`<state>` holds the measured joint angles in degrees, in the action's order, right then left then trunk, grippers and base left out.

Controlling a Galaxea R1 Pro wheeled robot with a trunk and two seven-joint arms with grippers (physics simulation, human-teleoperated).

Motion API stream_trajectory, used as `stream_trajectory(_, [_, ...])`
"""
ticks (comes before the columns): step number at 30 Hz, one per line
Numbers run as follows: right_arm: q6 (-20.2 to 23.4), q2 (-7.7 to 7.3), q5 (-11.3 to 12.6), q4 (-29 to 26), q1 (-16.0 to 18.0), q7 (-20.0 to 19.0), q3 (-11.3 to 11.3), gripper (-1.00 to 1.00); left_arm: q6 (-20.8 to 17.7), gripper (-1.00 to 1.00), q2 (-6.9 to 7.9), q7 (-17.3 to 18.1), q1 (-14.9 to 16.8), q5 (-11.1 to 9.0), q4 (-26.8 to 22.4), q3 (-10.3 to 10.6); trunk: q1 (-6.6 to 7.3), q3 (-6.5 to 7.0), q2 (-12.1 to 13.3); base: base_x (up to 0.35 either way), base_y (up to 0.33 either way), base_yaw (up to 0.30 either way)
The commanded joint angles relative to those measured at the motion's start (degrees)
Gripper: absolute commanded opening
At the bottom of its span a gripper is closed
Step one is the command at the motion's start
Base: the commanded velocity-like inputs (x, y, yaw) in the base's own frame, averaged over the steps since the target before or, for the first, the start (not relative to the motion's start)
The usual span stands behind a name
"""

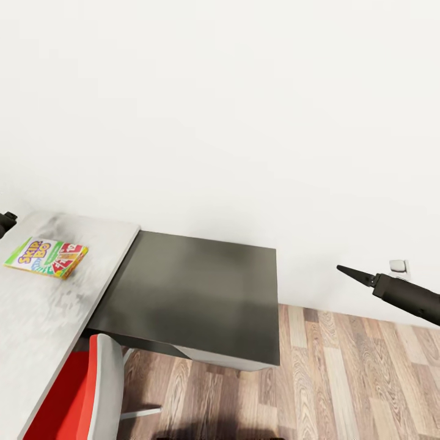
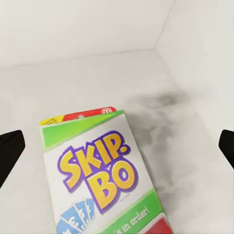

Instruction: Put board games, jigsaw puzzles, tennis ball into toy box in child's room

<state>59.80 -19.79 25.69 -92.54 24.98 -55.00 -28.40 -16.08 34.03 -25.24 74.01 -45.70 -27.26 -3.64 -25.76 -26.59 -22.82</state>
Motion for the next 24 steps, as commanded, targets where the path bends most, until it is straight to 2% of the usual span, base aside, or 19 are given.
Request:
stream_trajectory(1, [0.2,0.00,-0.2,0.0,0.1,-0.3,0.0,1.00,0.6,1.00,-0.02,1.0,0.0,0.2,0.8,-0.1,-0.03,-0.18,-0.1,0.000,0.000,0.000])
stream_trajectory(8, [0.2,0.09,-0.2,0.0,0.0,-0.6,0.0,1.00,1.6,1.00,-0.12,4.3,0.1,0.8,2.2,-0.1,-0.03,-0.72,-0.1,0.000,0.000,0.009])
stream_trajectory(15, [0.2,0.16,-0.2,0.0,0.0,-0.6,0.1,1.00,1.7,1.00,-0.29,6.0,0.1,0.9,2.5,0.0,-0.03,-0.92,-0.1,0.000,0.000,0.018])
stream_trajectory(24, [0.2,0.13,-0.2,0.0,0.1,-0.6,0.3,1.00,1.7,1.00,-0.65,7.4,-0.2,1.0,2.6,0.1,-0.03,-0.99,-0.1,0.000,0.000,0.189])
